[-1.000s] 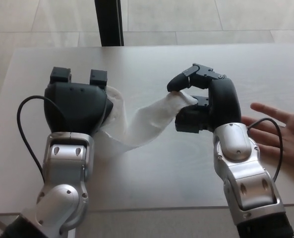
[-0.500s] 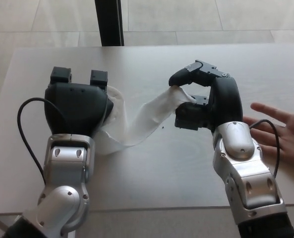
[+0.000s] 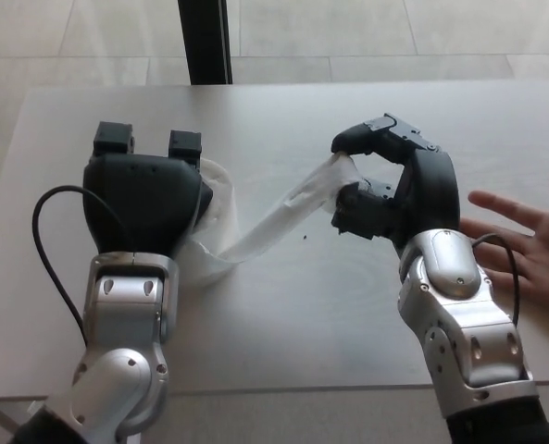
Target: A toilet paper roll is kept in the middle of the desk infront of the robot. The robot places its left hand on the top of the toilet paper roll to hold it still and uses its right hand to tear off a piece of toilet paper from it and hands the paper to a person
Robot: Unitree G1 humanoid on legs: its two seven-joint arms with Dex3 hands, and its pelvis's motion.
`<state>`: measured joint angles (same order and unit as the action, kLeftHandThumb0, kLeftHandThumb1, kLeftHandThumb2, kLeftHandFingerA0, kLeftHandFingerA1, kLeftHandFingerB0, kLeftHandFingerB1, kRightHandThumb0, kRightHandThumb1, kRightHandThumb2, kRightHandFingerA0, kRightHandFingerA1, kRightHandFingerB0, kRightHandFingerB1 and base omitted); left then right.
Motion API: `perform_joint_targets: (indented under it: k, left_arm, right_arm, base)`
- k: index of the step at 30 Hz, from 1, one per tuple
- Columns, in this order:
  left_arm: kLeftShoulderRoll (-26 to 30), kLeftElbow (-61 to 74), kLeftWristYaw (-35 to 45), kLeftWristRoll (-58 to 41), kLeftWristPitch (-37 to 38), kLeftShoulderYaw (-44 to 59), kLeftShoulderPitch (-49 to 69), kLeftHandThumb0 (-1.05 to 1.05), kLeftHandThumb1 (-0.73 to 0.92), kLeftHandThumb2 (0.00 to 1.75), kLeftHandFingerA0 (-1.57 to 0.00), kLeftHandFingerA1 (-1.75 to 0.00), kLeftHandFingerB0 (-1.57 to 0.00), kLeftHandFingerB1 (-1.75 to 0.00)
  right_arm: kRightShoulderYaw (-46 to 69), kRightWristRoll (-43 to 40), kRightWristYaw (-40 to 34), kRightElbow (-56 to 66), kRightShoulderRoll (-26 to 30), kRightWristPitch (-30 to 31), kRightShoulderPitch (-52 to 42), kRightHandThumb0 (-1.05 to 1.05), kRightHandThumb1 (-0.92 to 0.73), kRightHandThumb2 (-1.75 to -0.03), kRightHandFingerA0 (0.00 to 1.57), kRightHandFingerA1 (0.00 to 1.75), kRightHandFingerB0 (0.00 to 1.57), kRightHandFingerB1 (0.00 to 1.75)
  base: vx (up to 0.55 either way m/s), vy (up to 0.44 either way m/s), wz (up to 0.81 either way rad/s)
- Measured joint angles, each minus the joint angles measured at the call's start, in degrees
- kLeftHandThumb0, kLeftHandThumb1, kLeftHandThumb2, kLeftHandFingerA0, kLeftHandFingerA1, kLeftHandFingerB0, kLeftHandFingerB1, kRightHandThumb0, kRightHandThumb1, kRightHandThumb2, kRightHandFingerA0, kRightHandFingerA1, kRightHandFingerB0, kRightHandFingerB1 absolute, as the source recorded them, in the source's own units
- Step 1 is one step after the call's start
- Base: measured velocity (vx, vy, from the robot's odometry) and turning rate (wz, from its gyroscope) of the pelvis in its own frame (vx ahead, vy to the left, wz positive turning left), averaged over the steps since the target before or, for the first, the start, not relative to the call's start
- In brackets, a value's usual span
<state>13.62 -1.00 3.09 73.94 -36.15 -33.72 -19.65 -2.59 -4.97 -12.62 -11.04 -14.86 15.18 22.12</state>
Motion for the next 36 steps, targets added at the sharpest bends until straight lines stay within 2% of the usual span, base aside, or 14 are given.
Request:
perform_joint_targets:
  k: [2, 4, 15, 20, 21, 22, 27, 28, 30, 31, 32, 33, 35, 36]
  left_arm:
    - [-0.03, 0.04, -0.21, -0.01, 0.00, 0.02, 0.11, -0.52, 0.80, 0.63, -0.21, -0.78, -0.33, -0.46]
    - [-0.09, 0.08, -0.56, -0.04, 0.00, 0.06, 0.27, -0.55, 0.82, 0.63, -0.19, -0.65, -0.31, -0.40]
    - [-0.28, 0.37, -1.87, -0.07, 0.00, -0.05, 0.91, -0.44, 0.81, 0.62, -0.29, -0.88, -0.25, -0.38]
    - [-0.45, 0.53, -2.45, -0.05, 0.00, -0.16, 1.10, -0.45, 0.85, 0.65, -0.25, -0.64, -0.24, -0.37]
    - [-0.44, 0.57, -2.57, -0.04, 0.00, -0.17, 1.17, -0.45, 0.85, 0.65, -0.25, -0.64, -0.24, -0.37]
    - [-0.45, 0.59, -2.67, -0.04, 0.00, -0.17, 1.20, -0.45, 0.84, 0.65, -0.26, -0.67, -0.23, -0.37]
    - [-0.52, 0.67, -3.23, -0.02, 0.00, -0.24, 1.39, -0.42, 0.84, 0.63, -0.26, -0.82, -0.23, -0.38]
    - [-0.55, 0.66, -3.40, -0.02, 0.00, -0.24, 1.44, -0.42, 0.83, 0.62, -0.25, -1.02, -0.24, -0.39]
    - [-0.62, 0.65, -3.72, -0.02, 0.00, -0.24, 1.57, -0.43, 0.86, 0.66, -0.28, -0.84, -0.22, -0.40]
    - [-0.63, 0.63, -3.84, 0.00, 0.00, -0.29, 1.66, -0.42, 0.85, 0.68, -0.30, -0.91, -0.21, -0.40]
    - [-0.62, 0.60, -3.91, 0.02, 0.00, -0.34, 1.72, -0.42, 0.85, 0.70, -0.32, -0.84, -0.22, -0.40]
    - [-0.60, 0.56, -3.95, 0.05, 0.00, -0.41, 1.84, -0.40, 0.84, 0.72, -0.32, -0.83, -0.22, -0.40]
    - [-0.59, 0.52, -4.04, 0.08, 0.00, -0.58, 2.03, -0.39, 0.83, 0.74, -0.32, -0.83, -0.21, -0.41]
    - [-0.59, 0.52, -4.08, 0.09, 0.00, -0.65, 2.11, -0.38, 0.82, 0.74, -0.30, -0.75, -0.21, -0.40]
  right_arm:
    - [0.29, -1.06, -0.50, -0.11, 0.00, 0.00, 0.00, -0.39, -0.57, -1.38, 1.39, 1.60, 1.14, 1.46]
    - [0.61, -2.16, -1.01, -0.28, 0.00, 0.00, 0.02, -0.29, -0.57, -1.38, 1.14, 1.75, 0.86, 1.75]
    - [3.63, -9.61, -4.75, -2.83, 0.14, 0.00, 1.95, -0.38, -0.76, -1.02, 1.08, 1.75, 0.85, 1.75]
    - [6.11, -13.07, -6.50, -5.02, 0.92, -0.02, 6.02, -0.47, -0.89, -0.73, 1.09, 1.75, 0.85, 1.75]
    - [6.75, -13.65, -6.83, -5.45, 1.10, -0.03, 7.10, -0.47, -0.89, -0.73, 1.09, 1.75, 0.85, 1.75]
    - [7.27, -14.11, -7.10, -5.82, 1.24, -0.04, 8.12, -0.60, -0.70, -1.10, 1.33, 1.52, 1.18, 1.44]
    - [10.33, -17.31, -8.66, -7.95, 2.03, -0.07, 14.42, -0.69, -0.65, -1.01, 1.33, 1.57, 1.11, 1.45]
    - [10.90, -17.89, -8.94, -8.36, 2.14, -0.08, 15.63, -0.52, -0.92, -0.73, 1.10, 1.75, 0.86, 1.75]
    - [12.32, -19.12, -9.62, -9.22, 2.29, -0.09, 18.36, -0.56, -0.92, -0.80, 1.09, 1.75, 0.86, 1.71]
    - [13.11, -19.85, -10.03, -9.64, 2.33, -0.18, 19.85, -0.57, -0.75, -1.14, 1.32, 1.51, 1.17, 1.43]
    - [13.74, -20.34, -10.39, -10.02, 2.37, -0.22, 21.01, -0.46, -0.92, -0.80, 1.12, 1.75, 0.91, 1.75]
    - [14.61, -20.99, -10.84, -10.50, 2.39, -0.30, 22.52, -0.58, -0.73, -1.13, 1.34, 1.52, 1.19, 1.43]
    - [16.32, -22.28, -11.78, -11.22, 2.41, -0.53, 25.05, -0.52, -0.92, -0.87, 1.12, 1.75, 0.92, 1.75]
    - [17.15, -22.82, -12.27, -11.48, 2.42, -0.62, 26.16, -0.57, -0.76, -1.14, 1.34, 1.52, 1.18, 1.42]
  base:
    - [0.00, 0.000, 0.00]
    - [0.00, 0.000, 0.00]
    - [0.00, 0.000, 0.00]
    - [0.00, 0.000, 0.00]
    - [0.00, 0.000, 0.00]
    - [0.00, 0.000, 0.00]
    - [0.00, 0.000, 0.00]
    - [0.00, 0.000, 0.00]
    - [0.00, 0.000, 0.00]
    - [0.00, 0.000, 0.00]
    - [0.00, 0.000, 0.00]
    - [0.00, 0.000, 0.00]
    - [0.00, 0.000, 0.00]
    - [0.00, 0.000, 0.00]
